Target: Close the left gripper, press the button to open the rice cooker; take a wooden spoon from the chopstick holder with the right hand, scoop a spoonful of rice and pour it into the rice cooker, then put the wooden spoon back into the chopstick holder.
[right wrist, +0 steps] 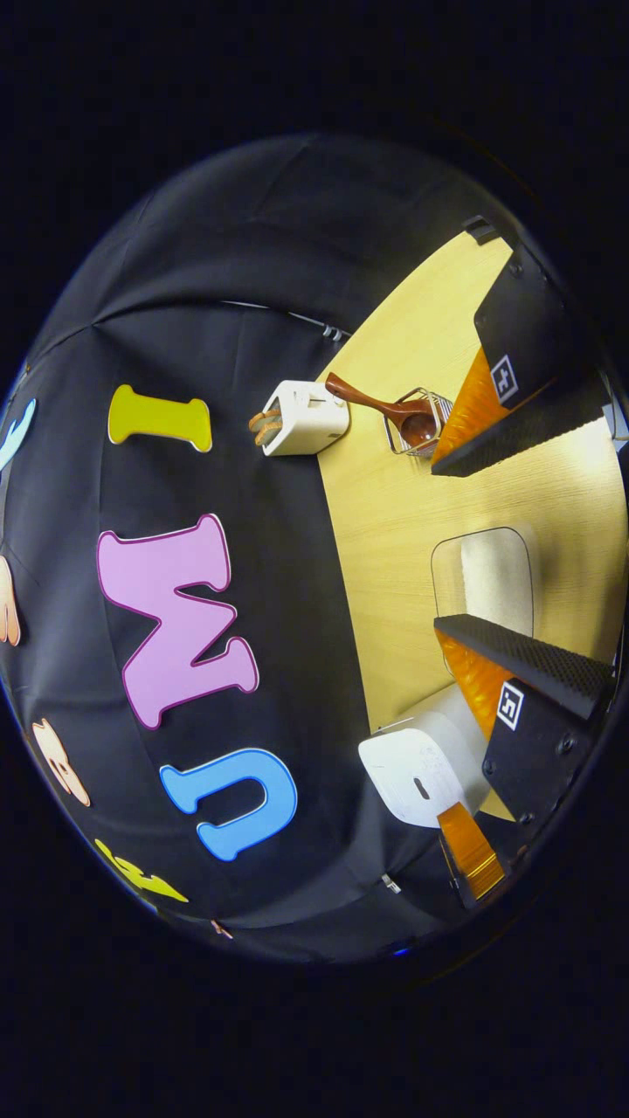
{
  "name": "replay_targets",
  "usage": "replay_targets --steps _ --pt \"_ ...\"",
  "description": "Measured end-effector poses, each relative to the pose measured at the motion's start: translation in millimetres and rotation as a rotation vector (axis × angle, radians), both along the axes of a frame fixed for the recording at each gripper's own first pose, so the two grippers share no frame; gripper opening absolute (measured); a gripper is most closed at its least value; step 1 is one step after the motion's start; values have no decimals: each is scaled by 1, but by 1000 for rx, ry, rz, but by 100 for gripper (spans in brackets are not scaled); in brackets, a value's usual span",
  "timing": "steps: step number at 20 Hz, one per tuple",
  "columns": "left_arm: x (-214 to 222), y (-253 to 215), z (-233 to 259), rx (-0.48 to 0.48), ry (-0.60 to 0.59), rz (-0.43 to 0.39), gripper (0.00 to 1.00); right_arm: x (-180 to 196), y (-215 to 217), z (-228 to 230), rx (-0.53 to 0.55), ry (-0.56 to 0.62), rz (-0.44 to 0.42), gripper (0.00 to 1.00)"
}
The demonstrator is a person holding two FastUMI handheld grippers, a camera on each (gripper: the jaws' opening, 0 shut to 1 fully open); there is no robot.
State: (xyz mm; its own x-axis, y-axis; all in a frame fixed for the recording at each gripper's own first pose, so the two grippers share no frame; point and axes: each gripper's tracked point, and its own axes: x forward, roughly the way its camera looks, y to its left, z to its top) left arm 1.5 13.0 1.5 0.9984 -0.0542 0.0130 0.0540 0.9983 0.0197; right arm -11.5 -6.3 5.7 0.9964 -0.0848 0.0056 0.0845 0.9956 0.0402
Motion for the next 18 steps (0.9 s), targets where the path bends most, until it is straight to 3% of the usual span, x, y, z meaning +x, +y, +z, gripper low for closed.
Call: replay_targets --steps 5,8,12,16,17,18 --pt "-6 4 6 3 -28 -48 95 -5 7 0 -8 0 -20 98" --pt "-1 10 11 -8 -31 -24 94 -1 10 -1 -21 3 -5 99" --pt "10 11 30 -35 -46 1 78 10 9 -3 -14 26 39 99" --pt "27 41 52 -46 -46 116 47 19 1 -2 -6 31 68 99" --pt "32 53 56 -61 -46 157 18 21 1 -4 3 36 80 99" --pt "35 68 60 -78 -41 211 20 23 1 -5 12 41 89 99"
